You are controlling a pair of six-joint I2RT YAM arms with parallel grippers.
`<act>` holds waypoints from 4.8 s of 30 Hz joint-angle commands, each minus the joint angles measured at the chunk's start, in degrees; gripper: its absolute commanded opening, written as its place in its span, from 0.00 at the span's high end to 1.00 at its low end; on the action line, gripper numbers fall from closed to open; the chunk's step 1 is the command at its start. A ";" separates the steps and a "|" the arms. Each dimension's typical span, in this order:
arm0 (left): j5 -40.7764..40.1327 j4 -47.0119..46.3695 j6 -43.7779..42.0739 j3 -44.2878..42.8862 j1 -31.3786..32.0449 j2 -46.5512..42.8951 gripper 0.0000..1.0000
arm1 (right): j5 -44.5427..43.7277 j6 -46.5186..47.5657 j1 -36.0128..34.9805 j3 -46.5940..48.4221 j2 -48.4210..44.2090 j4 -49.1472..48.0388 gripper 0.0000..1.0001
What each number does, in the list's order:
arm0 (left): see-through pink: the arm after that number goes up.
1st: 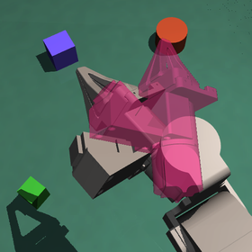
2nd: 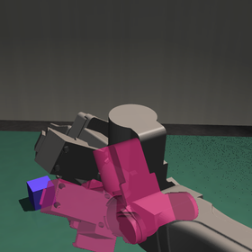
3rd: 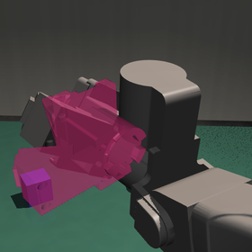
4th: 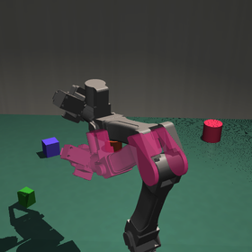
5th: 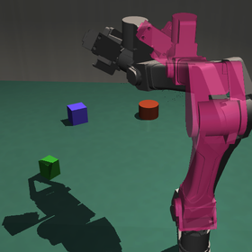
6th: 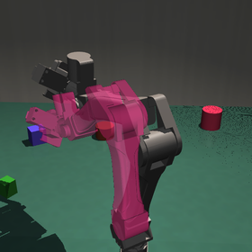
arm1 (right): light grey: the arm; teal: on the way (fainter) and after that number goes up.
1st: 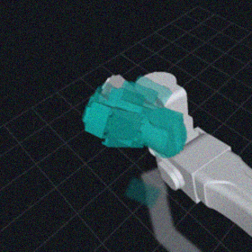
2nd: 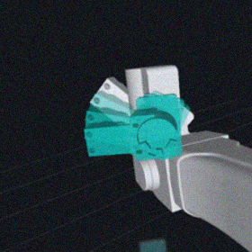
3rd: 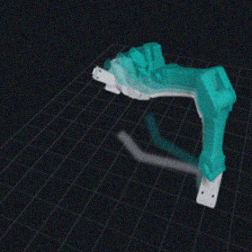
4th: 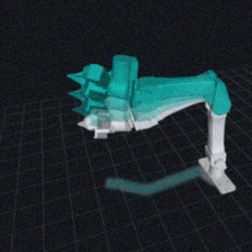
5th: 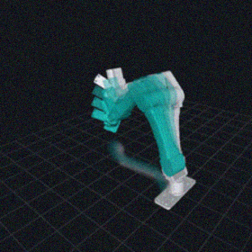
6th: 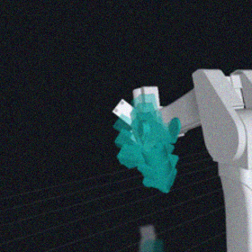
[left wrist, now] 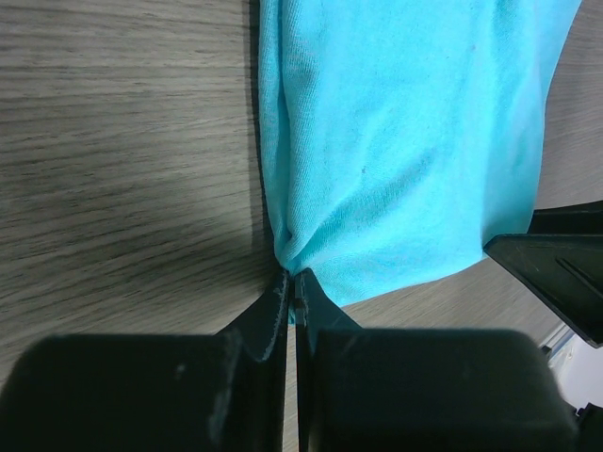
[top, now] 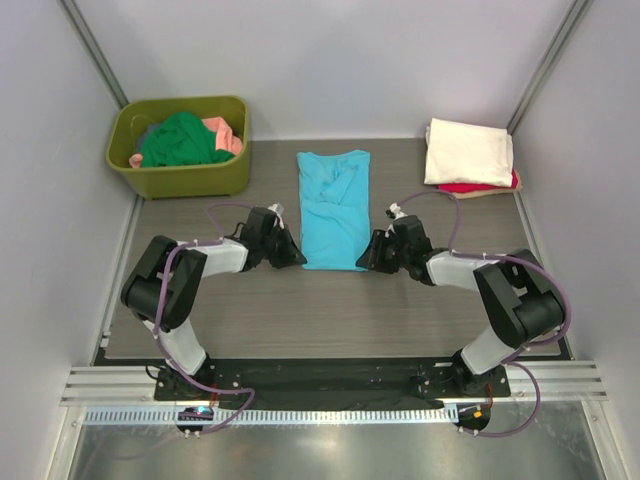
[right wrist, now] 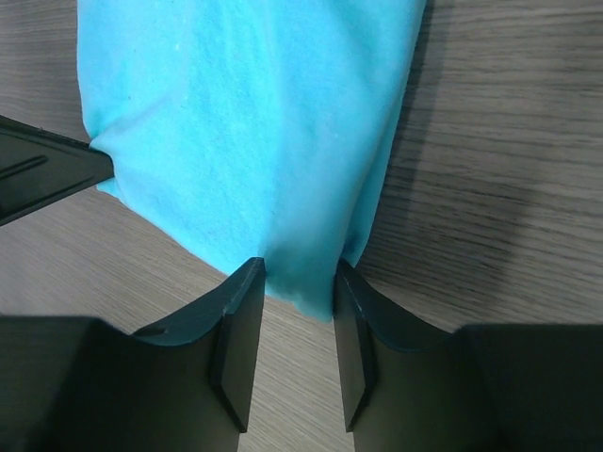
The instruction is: Fold and stack the t-shirts
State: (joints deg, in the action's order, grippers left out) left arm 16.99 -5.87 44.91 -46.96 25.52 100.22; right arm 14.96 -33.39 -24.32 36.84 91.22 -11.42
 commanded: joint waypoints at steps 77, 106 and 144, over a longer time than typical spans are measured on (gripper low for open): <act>-4.34 70.89 -10.02 -102.78 -12.69 39.60 0.43 | -7.49 10.80 7.96 78.18 31.46 54.39 0.17; -15.85 56.76 -19.68 -23.88 -10.49 -22.27 0.42 | 9.91 7.29 9.11 46.57 35.51 19.95 0.19; -14.44 54.12 -21.09 -19.75 -11.72 -25.87 0.44 | 7.73 21.42 12.80 48.23 18.47 32.51 0.99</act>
State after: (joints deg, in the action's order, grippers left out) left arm 1.76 50.57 24.77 -67.13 14.11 76.58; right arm 28.88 -18.04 -13.58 80.44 114.54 15.11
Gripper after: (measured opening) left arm 0.566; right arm 0.057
